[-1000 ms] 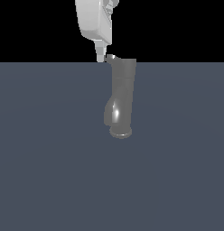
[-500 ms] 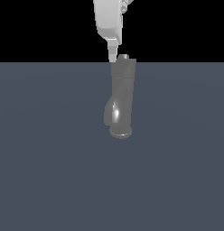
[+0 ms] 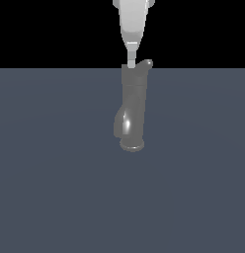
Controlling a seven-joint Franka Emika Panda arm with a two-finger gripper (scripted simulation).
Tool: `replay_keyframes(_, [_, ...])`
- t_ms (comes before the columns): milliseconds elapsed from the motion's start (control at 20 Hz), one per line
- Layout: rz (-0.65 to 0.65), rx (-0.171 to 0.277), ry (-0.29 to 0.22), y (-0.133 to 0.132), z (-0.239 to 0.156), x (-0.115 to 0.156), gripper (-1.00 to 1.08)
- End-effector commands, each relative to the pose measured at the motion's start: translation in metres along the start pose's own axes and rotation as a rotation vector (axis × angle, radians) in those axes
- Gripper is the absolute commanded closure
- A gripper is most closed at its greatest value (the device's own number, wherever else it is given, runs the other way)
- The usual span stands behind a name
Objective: Turn on the faucet by rotating a designated handle.
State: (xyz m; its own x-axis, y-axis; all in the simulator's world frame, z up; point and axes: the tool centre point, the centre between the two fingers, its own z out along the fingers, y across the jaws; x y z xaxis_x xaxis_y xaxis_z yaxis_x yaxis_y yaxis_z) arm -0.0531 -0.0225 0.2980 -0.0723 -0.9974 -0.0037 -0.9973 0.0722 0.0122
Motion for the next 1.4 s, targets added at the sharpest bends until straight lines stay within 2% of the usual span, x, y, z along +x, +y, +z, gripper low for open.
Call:
replay_keyframes(0, [0.087,0.012,0.003,-0.01,0.0,0.06,1.08])
replay_keyframes(150, [0.095,0.012,0.003,-0.013,-0.001,0.072,1.08])
replay_keyframes(200, [0.0,-0.001,-0.001,-0.008,0.0,0.014,1.08])
replay_keyframes(1350, [0.093,0.012,0.003,-0.075,-0.001,0.092,1.08])
